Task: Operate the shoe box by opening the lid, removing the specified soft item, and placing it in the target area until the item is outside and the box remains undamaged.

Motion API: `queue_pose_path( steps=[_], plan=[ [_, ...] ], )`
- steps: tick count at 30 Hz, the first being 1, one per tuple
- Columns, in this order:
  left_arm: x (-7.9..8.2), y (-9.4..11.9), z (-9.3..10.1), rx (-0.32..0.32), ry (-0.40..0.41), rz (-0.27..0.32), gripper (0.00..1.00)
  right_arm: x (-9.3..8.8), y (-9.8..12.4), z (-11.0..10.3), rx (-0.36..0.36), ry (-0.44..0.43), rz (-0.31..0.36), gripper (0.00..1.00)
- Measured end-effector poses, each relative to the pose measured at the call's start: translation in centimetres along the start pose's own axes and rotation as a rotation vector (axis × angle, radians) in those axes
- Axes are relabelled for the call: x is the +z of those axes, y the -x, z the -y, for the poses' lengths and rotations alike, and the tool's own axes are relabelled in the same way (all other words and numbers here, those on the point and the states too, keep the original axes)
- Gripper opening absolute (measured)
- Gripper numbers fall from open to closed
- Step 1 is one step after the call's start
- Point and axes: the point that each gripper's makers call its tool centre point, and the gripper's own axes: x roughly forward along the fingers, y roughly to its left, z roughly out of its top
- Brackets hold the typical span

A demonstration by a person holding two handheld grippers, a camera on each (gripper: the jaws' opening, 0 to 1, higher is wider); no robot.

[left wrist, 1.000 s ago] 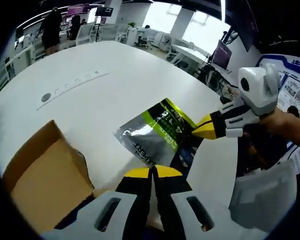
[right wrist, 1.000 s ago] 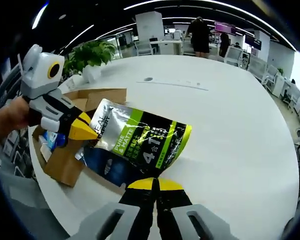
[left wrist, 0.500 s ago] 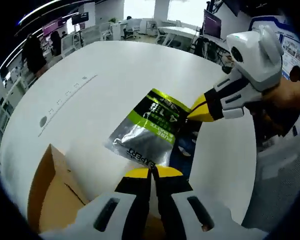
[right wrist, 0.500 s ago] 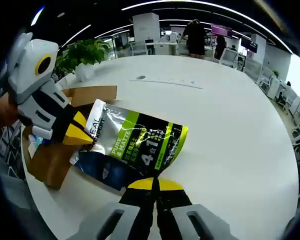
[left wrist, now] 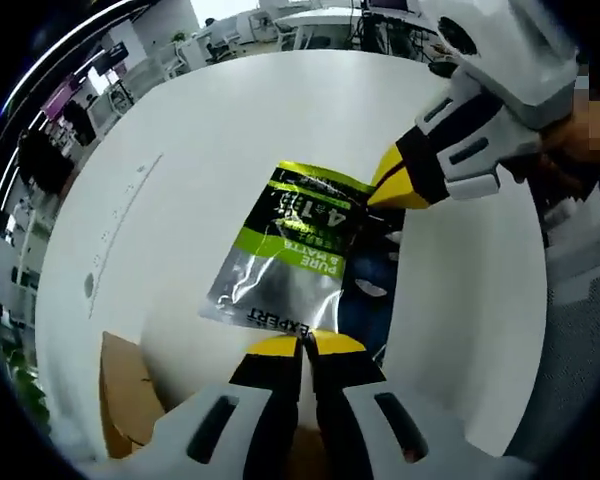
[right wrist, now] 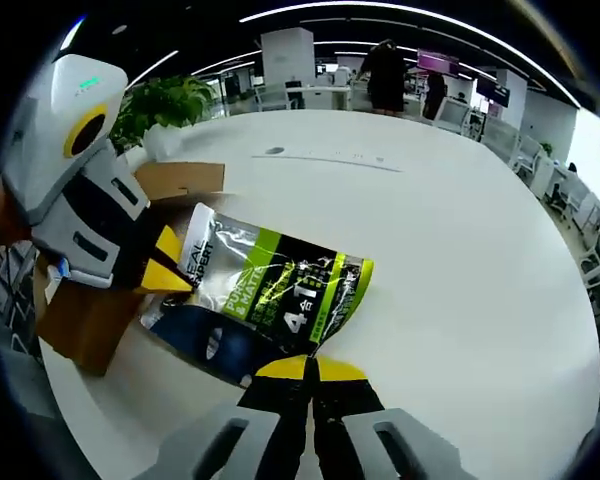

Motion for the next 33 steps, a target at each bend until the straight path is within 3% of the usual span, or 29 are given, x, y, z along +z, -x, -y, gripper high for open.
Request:
queue_pose_path(
  steps=[9, 18, 29, 33],
  plan=[
    [-1.1, -1.5, 0.3, -0.009, -0.029, -0.064, 0.01, -0.3, -0.3, -0.1, 0.001, -0.01, 0.011, 0.0],
    [-1.1, -1.3, -0.3, 0.002, -0.042, -0.058, 0.02, -0.3, -0.5, -0.1, -0.005, -0.029, 0.022, 0.0],
    [-1.4, 0.5, -1.3, 0.024, -0.007, -0.044, 0.05, -0.5, -0.8, 0.1, -0.034, -0.092, 0.01, 0.0],
    [-1.0, 1.4, -1.0, 0.008, 0.024, -0.009, 0.06, -0.5, -0.9, 0.0, -0.038, -0.104, 0.01, 0.0]
  ],
)
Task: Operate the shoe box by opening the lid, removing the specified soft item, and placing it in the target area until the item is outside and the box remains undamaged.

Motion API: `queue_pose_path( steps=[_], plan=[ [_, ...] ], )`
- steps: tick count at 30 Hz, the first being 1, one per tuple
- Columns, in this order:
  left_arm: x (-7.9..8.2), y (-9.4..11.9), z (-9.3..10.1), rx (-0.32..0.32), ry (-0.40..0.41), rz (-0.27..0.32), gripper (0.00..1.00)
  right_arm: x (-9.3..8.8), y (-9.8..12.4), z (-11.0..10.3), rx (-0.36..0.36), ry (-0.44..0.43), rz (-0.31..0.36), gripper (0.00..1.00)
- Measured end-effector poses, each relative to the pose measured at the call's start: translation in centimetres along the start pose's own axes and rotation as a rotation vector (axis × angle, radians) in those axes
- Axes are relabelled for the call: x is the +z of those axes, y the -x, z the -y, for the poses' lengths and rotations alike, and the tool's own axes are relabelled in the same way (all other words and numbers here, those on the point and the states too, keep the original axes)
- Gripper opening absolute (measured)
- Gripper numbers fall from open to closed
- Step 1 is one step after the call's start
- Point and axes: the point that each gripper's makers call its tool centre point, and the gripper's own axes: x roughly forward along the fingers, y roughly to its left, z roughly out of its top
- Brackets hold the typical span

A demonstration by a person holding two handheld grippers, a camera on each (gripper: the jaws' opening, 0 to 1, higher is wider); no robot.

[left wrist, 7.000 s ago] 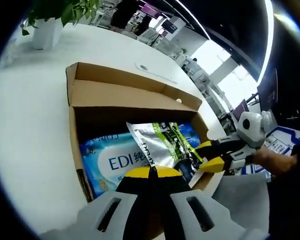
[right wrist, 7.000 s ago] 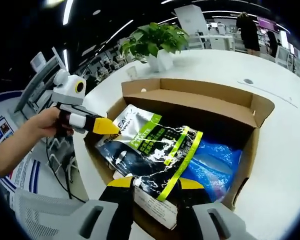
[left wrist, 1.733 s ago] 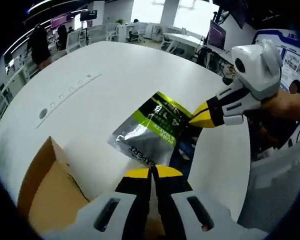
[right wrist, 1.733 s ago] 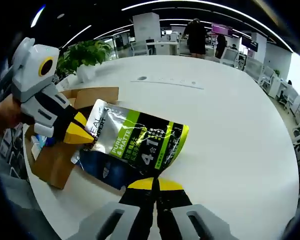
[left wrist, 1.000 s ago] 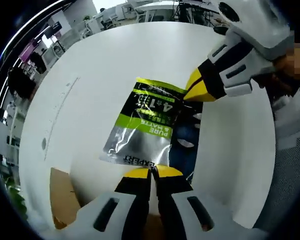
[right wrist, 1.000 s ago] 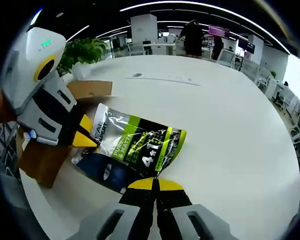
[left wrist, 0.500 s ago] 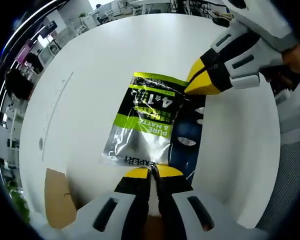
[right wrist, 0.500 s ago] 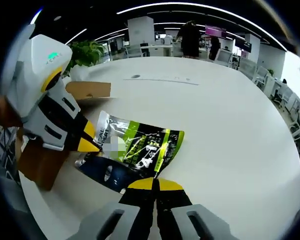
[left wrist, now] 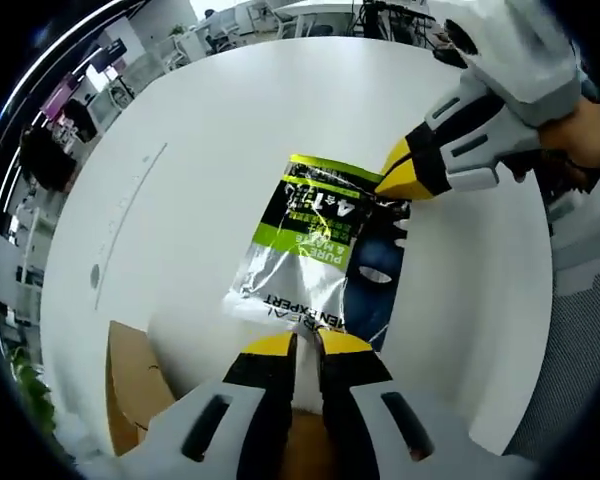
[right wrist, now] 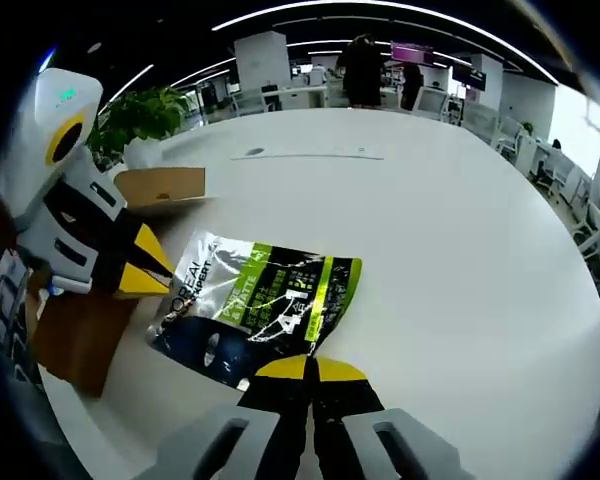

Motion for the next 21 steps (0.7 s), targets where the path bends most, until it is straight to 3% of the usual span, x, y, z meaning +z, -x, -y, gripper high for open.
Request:
queue_pose_path(
  steps=[11, 21],
  plan=[
    [1.9, 2.2, 0.8, -0.044, 0.065, 0.113, 0.07, 0.2, -0.3, -0.3, -0.001, 0.0, -0.002, 0.0],
    [2.2, 5.8, 0.4, -0.055, 0.163, 0.215, 0.07, 0.3, -0.4, 0.0, -0.031, -0.001, 0.006, 0.0]
  ],
)
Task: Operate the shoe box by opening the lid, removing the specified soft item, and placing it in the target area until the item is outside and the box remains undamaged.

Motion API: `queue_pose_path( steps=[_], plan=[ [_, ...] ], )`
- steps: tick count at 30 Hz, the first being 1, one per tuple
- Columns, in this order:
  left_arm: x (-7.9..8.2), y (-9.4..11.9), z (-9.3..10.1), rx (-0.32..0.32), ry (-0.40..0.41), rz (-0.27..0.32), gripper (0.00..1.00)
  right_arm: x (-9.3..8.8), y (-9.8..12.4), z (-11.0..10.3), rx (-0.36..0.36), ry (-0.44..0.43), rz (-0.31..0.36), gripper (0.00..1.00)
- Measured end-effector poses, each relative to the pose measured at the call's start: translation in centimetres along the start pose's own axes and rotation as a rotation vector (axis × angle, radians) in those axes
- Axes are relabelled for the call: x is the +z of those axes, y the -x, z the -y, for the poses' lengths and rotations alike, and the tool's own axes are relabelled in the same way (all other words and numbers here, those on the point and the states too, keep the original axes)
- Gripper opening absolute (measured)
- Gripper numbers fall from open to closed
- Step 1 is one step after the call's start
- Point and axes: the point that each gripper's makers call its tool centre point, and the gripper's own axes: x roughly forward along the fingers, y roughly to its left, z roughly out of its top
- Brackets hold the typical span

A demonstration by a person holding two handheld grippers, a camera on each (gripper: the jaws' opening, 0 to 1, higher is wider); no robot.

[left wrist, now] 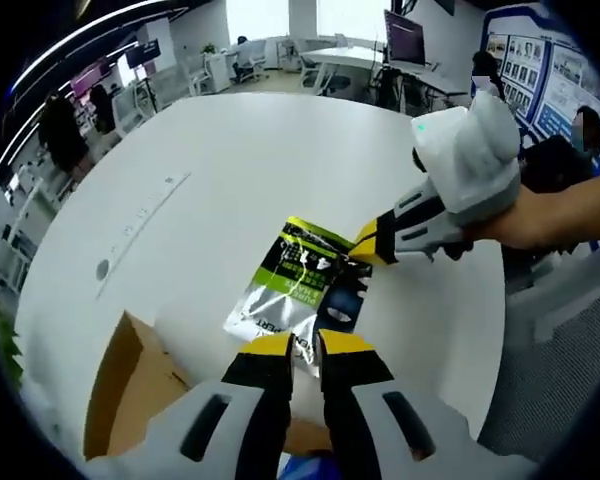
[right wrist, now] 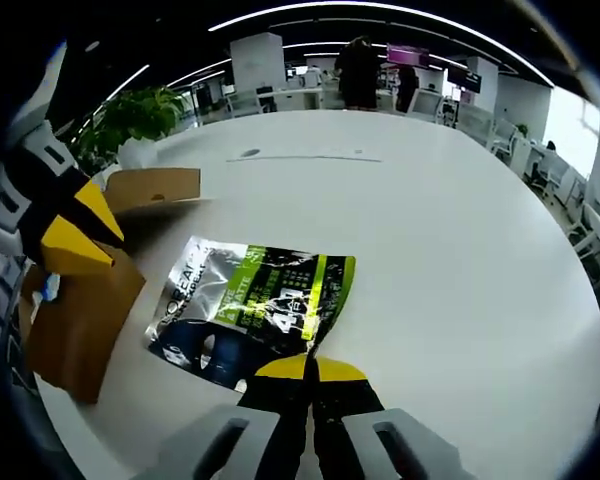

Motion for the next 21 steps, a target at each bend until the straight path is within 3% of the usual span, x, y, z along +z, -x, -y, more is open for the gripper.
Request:
queue_pose_path(
  steps=[9, 21],
  plan=[
    [-0.6, 3.3, -0.9, 0.023, 0.072, 0.066, 0.07, -0.2, 0.2, -0.1, 0.012, 0.003, -0.005, 0.0],
    [-4.2, 6.2, -3.1, 0.076, 0.158, 0.076, 0.09, -0.1, 0.5, 0.2, 0.007, 0.046, 0.002, 0.0]
  ],
)
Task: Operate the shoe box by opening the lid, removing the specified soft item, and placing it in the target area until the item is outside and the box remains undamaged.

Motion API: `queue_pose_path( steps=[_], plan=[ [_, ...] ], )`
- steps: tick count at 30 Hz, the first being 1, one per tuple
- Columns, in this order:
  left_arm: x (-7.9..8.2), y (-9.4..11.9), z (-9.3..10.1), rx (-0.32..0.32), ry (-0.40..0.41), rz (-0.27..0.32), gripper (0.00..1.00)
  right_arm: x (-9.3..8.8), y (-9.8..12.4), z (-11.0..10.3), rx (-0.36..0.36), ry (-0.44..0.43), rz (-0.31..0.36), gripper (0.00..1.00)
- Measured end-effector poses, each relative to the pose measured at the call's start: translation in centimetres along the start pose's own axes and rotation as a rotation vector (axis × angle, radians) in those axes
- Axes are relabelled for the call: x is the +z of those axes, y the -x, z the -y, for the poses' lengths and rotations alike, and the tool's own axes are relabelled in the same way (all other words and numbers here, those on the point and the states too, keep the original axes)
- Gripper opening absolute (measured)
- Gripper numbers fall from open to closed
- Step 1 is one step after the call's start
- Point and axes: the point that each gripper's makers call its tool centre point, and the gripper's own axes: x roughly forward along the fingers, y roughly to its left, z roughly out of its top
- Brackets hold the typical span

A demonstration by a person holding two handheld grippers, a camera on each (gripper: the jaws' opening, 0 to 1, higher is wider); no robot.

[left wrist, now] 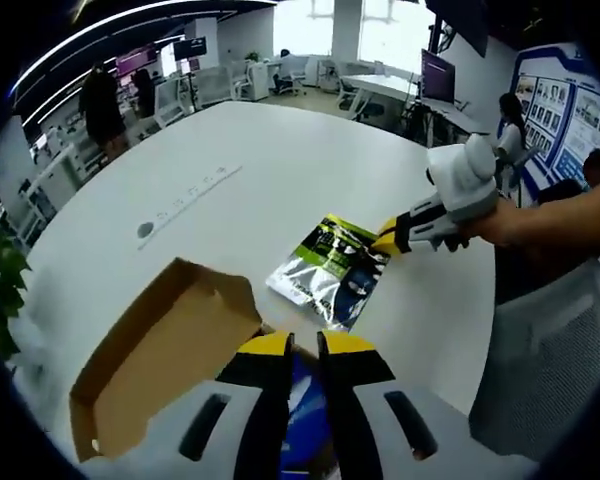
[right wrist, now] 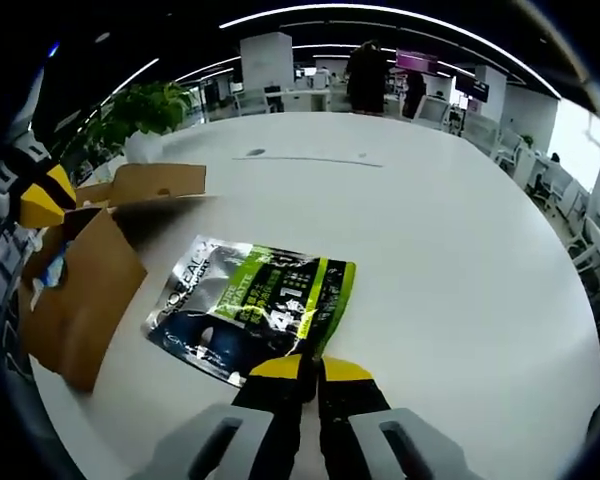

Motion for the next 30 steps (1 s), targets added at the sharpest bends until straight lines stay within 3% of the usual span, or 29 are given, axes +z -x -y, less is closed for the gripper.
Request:
queue_pose_path(
  steps=[15, 30],
  plan=[
    [-3.5, 4.0, -3.4, 0.092, 0.066, 0.015, 0.13, 0.5, 1.8, 0.3, -0.006, 0.039, 0.029, 0.05],
    [-7.8, 8.1, -5.1, 0.174, 0.14, 0.025, 0.17, 1.8, 5.5, -2.4, 0.09, 0.091, 0.083, 0.13]
  ],
)
